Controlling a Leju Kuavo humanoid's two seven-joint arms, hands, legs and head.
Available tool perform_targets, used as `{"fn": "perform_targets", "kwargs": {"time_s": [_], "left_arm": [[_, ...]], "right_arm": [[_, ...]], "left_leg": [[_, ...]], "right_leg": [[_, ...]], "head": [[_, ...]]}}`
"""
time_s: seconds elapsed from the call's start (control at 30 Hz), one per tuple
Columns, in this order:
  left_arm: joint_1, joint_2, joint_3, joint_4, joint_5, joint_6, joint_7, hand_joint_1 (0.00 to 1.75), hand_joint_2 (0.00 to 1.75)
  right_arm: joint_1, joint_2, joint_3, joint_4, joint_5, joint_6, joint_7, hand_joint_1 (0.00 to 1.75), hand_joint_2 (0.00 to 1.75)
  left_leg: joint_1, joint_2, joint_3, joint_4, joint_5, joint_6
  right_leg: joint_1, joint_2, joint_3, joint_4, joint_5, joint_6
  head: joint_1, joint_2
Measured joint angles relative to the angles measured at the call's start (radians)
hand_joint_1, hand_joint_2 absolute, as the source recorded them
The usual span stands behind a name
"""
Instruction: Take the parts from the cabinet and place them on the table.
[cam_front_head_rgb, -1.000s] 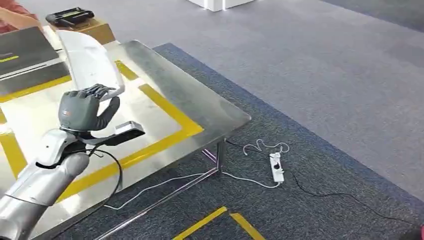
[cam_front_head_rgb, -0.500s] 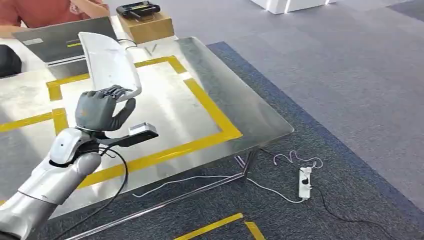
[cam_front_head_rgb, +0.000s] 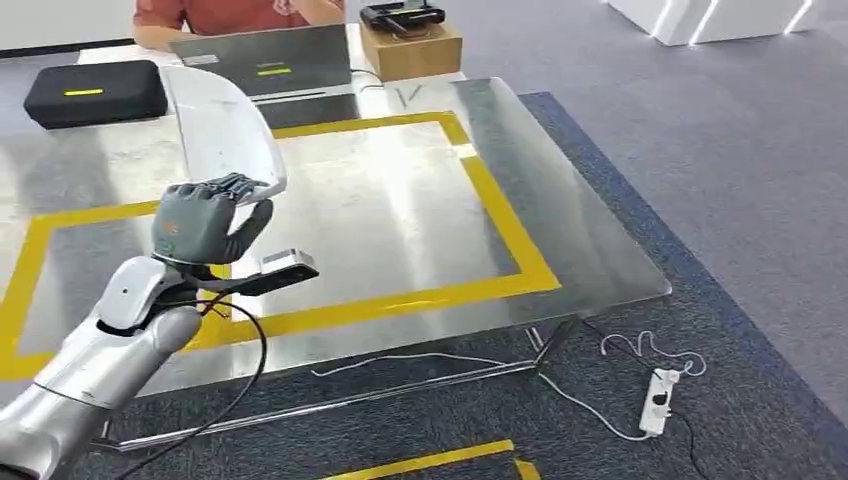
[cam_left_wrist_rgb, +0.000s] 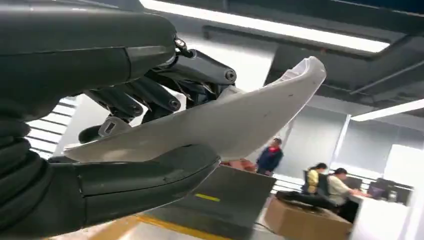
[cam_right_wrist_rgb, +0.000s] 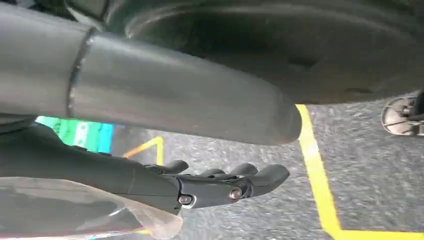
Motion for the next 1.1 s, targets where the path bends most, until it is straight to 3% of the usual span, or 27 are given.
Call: {"fn": "perform_targets", "kwargs": {"time_s": [0.03, 0.07, 0.1, 0.13, 0.2, 0.23, 0.27, 0.33, 0.37, 0.4, 0.47, 0.53, 0.57, 0.6, 0.63, 0.7, 0.73, 0.77, 0.8, 0.87, 0.9, 0.93, 1.03, 1.07, 1.1], "left_arm": [[-0.001, 0.001, 0.0, 0.0, 0.0, 0.0, 0.001, 1.75, 1.75], [-0.001, 0.0, 0.0, -0.001, 0.0, 0.0, 0.001, 1.75, 1.75], [-0.006, 0.0, 0.0, -0.001, 0.0, 0.0, 0.001, 1.75, 1.75], [-0.006, -0.001, -0.001, -0.001, 0.0, 0.0, 0.001, 1.75, 1.75], [-0.004, -0.003, -0.003, 0.0, 0.0, 0.0, 0.001, 1.75, 1.75], [-0.003, -0.003, -0.005, 0.001, 0.0, -0.001, 0.001, 1.75, 1.75], [-0.002, -0.003, -0.006, 0.002, 0.0, -0.001, 0.001, 1.75, 1.75], [-0.002, -0.003, -0.006, 0.002, 0.0, -0.001, 0.001, 1.75, 1.75], [-0.003, -0.005, -0.006, 0.002, 0.0, -0.002, 0.001, 1.75, 1.75], [-0.005, -0.005, -0.007, 0.002, 0.0, -0.002, 0.001, 1.75, 1.75], [-0.006, -0.003, -0.007, 0.003, -0.002, -0.003, 0.002, 1.75, 1.75], [-0.005, -0.001, -0.007, 0.003, -0.002, -0.004, 0.003, 1.75, 1.75], [-0.002, 0.0, -0.007, 0.003, -0.002, -0.003, 0.004, 1.75, 1.75], [-0.007, 0.003, -0.007, 0.003, -0.003, -0.004, 0.003, 1.75, 1.75], [-0.011, 0.002, -0.007, 0.003, -0.003, -0.004, 0.004, 1.75, 1.75], [-0.008, 0.0, -0.01, 0.005, -0.003, -0.005, 0.004, 1.75, 1.75], [-0.007, 0.0, -0.012, 0.007, -0.003, -0.005, 0.003, 1.75, 1.75], [-0.007, 0.0, -0.013, 0.01, -0.003, -0.005, 0.004, 1.75, 1.75], [-0.007, 0.0, -0.014, 0.011, -0.003, -0.005, 0.004, 1.75, 1.75], [-0.009, 0.0, -0.014, 0.011, -0.003, -0.005, 0.004, 1.75, 1.75], [-0.011, 0.0, -0.014, 0.012, -0.003, -0.005, 0.004, 1.75, 1.75], [-0.014, -0.001, -0.015, 0.012, -0.005, -0.006, 0.004, 1.75, 1.75], [-0.013, 0.003, -0.015, 0.015, -0.01, -0.018, 0.006, 1.75, 1.75], [-0.013, 0.003, -0.016, 0.016, -0.013, -0.023, 0.006, 1.75, 1.75], [-0.019, 0.001, -0.018, 0.017, -0.015, -0.024, 0.006, 1.75, 1.75]], "right_arm": [[-0.001, 0.0, 0.0, 0.0, 0.0, 0.0, 0.0, 0.0, 0.0], [-0.002, 0.0, 0.0, 0.0, 0.001, 0.0, 0.0, 0.0, 0.0], [-0.002, 0.0, 0.0, 0.0, 0.001, 0.0, 0.0, 0.0, 0.0], [0.0, 0.0, 0.0, 0.0, 0.002, 0.0, -0.001, 0.0, 0.0], [0.002, 0.0, 0.0, 0.0, 0.003, 0.0, 0.0, 0.0, 0.0], [0.003, 0.0, 0.0, 0.0, 0.003, 0.0, 0.0, 0.0, 0.0], [0.003, 0.0, 0.0, 0.0, 0.004, 0.0, 0.0, 0.0, 0.0], [0.002, 0.0, 0.001, 0.0, 0.006, 0.0, 0.0, 0.0, 0.0], [0.002, 0.0, 0.001, 0.0, 0.006, 0.0, 0.0, 0.0, 0.0], [0.001, 0.0, 0.002, 0.0, 0.008, 0.0, 0.0, 0.0, 0.0], [0.001, 0.0, 0.006, 0.0, 0.008, 0.0, -0.002, 0.0, 0.0], [0.002, 0.001, 0.008, 0.0, 0.008, 0.0, -0.001, 0.0, 0.0], [0.0, 0.001, 0.008, 0.0, 0.008, 0.001, -0.002, 0.0, 0.0], [0.0, 0.001, 0.009, 0.0, 0.008, 0.0, -0.002, 0.0, 0.0], [0.002, 0.001, 0.009, 0.0, 0.008, 0.0, -0.002, 0.0, 0.0], [0.004, 0.001, 0.01, 0.0, 0.007, 0.001, -0.002, 0.0, 0.0], [0.004, 0.001, 0.01, 0.0, 0.007, 0.001, -0.002, 0.0, 0.0], [0.004, 0.001, 0.011, 0.0, 0.007, 0.001, -0.001, 0.0, 0.0], [0.004, 0.001, 0.013, 0.0, 0.006, 0.001, -0.002, 0.0, 0.0], [0.002, 0.001, 0.015, 0.0, 0.006, 0.001, -0.002, 0.0, 0.0], [0.001, 0.001, 0.015, 0.0, 0.005, -0.001, -0.004, 0.0, 0.0], [-0.001, 0.001, 0.015, 0.0, 0.003, -0.003, -0.005, 0.0, 0.0], [-0.005, 0.002, 0.016, 0.0, 0.001, -0.006, -0.008, 0.0, 0.0], [-0.005, 0.002, 0.016, 0.0, 0.001, -0.006, -0.006, 0.0, 0.0], [-0.005, 0.002, 0.017, 0.0, 0.001, -0.006, -0.006, 0.0, 0.0]], "left_leg": [[0.004, -0.015, 0.004, -0.007, 0.004, 0.008], [0.009, -0.024, 0.007, -0.009, 0.007, 0.014], [0.011, -0.035, 0.007, -0.009, 0.007, 0.021], [0.012, -0.046, 0.006, -0.009, 0.007, 0.024], [0.01, -0.073, 0.005, -0.008, 0.007, 0.026], [0.01, -0.089, 0.005, -0.008, 0.007, 0.026], [0.01, -0.105, 0.005, -0.007, 0.007, 0.026], [0.011, -0.135, 0.006, -0.003, 0.006, 0.024], [0.013, -0.146, 0.006, -0.001, 0.004, 0.021], [0.008, -0.158, -0.001, 0.003, 0.004, 0.012], [0.017, -0.178, -0.009, 0.002, 0.01, -0.001], [0.018, -0.204, -0.01, -0.005, 0.017, -0.015], [0.018, -0.181, -0.013, 0.004, 0.006, -0.016], [0.011, -0.124, -0.029, 0.04, -0.022, -0.02], [0.011, -0.09, -0.061, 0.112, -0.061, -0.025], [0.015, -0.065, -0.13, 0.268, -0.125, -0.03], [0.016, -0.063, -0.147, 0.304, -0.13, -0.032], [0.017, -0.061, -0.138, 0.291, -0.11, -0.032], [0.017, -0.058, -0.113, 0.24, -0.075, -0.032], [0.016, -0.039, -0.017, 0.061, 0.01, -0.027], [0.013, -0.028, 0.01, 0.014, 0.001, -0.022], [0.007, -0.027, 0.018, -0.01, -0.006, -0.017], [0.005, -0.037, 0.012, -0.007, -0.006, -0.005], [0.011, -0.036, 0.023, -0.016, 0.001, -0.007], [0.011, -0.036, 0.024, -0.018, 0.0, -0.01]], "right_leg": [[-0.001, -0.013, 0.005, 0.0, -0.007, 0.008], [-0.006, 0.034, -0.006, 0.016, -0.021, 0.014], [-0.008, 0.087, -0.031, 0.071, -0.055, 0.014], [-0.009, 0.111, -0.071, 0.15, -0.09, 0.016], [-0.008, 0.127, -0.158, 0.307, -0.141, 0.017], [-0.008, 0.129, -0.178, 0.333, -0.135, 0.016], [-0.008, 0.13, -0.175, 0.306, -0.103, 0.013], [-0.01, 0.147, -0.108, 0.138, 0.002, 0.007], [-0.014, 0.182, -0.073, 0.054, 0.038, 0.006], [-0.021, 0.236, -0.054, 0.029, 0.02, 0.004], [-0.015, 0.216, -0.05, 0.025, 0.022, 0.001], [-0.017, 0.19, -0.044, 0.017, 0.026, -0.013], [-0.02, 0.173, -0.04, 0.01, 0.031, -0.021], [-0.019, 0.162, -0.037, 0.006, 0.031, -0.027], [-0.016, 0.148, -0.036, 0.006, 0.03, -0.031], [-0.013, 0.117, -0.035, 0.007, 0.026, -0.035], [-0.012, 0.103, -0.034, 0.008, 0.025, -0.037], [-0.012, 0.088, -0.033, 0.008, 0.022, -0.036], [-0.012, 0.078, -0.031, 0.009, 0.02, -0.035], [-0.012, 0.062, -0.022, 0.01, 0.013, -0.027], [-0.011, 0.056, -0.022, 0.01, 0.01, -0.022], [-0.004, 0.05, -0.027, 0.016, 0.007, -0.016], [-0.004, 0.039, -0.021, 0.006, 0.011, -0.004], [-0.003, 0.04, -0.028, 0.0, 0.005, -0.008], [-0.001, 0.045, -0.024, -0.004, 0.011, -0.04]], "head": [[-0.001, 0.0], [0.002, 0.0], [0.007, 0.0], [0.013, 0.0], [0.013, 0.0], [0.013, 0.0], [0.012, 0.0], [0.013, 0.0], [0.013, 0.0], [0.012, 0.0], [0.011, 0.0], [0.011, 0.0], [0.011, 0.0], [0.0, 0.0], [-0.001, 0.0], [-0.001, 0.0], [-0.001, 0.0], [-0.001, 0.0], [-0.001, 0.0], [-0.001, 0.0], [0.0, 0.0], [-0.001, 0.0], [0.001, 0.0], [-0.002, 0.0], [0.007, 0.0]]}}
